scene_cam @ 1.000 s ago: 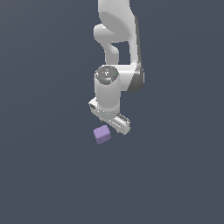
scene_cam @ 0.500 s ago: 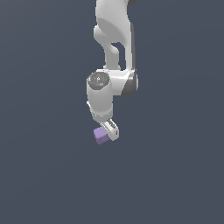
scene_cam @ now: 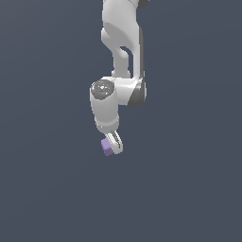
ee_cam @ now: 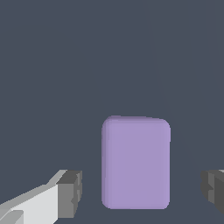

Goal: Pick up the object and move it to a goal position.

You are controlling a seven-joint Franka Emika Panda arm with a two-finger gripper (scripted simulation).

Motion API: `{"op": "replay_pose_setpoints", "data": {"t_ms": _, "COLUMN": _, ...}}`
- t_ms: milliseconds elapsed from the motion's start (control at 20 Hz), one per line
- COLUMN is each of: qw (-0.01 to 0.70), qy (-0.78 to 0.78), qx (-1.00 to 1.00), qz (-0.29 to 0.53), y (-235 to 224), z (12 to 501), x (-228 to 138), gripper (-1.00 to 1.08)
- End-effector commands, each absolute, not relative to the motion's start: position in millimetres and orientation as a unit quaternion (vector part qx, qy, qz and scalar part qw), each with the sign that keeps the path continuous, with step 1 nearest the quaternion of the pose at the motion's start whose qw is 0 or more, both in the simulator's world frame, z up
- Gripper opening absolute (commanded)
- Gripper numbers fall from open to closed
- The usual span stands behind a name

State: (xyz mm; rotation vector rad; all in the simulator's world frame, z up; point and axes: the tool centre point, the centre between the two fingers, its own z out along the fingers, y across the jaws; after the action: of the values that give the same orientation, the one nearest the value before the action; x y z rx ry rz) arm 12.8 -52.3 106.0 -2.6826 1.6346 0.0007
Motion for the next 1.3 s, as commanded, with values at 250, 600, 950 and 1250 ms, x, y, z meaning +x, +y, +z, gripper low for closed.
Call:
{"op": "replay_pose_setpoints", "data": {"t_ms": 250, "qw": 0.0, "qy": 0.522, "qx": -0.853, "qz": 0.0, "y": -52.7, "z": 99.6, "x": 12.7, "gripper": 1.0}}
{"op": "replay_pose_setpoints", "data": {"t_ms": 600, "qw": 0.0, "qy": 0.524, "qx": -0.852, "qz": 0.0, "y": -52.9, "z": 66.0, "x": 11.6, "gripper": 1.0}}
{"op": "replay_pose_setpoints", "data": {"t_ms": 950, "qw": 0.0, "qy": 0.524, "qx": -0.852, "qz": 0.0, "y": -53.0, "z": 55.5, "x": 12.8, "gripper": -1.0}}
{"op": "replay_pose_setpoints", "data": {"t_ms": 1250, "qw": 0.0, "qy": 0.524, "qx": -0.852, "qz": 0.0, "y": -53.0, "z": 55.5, "x": 12.8, "gripper": -1.0}}
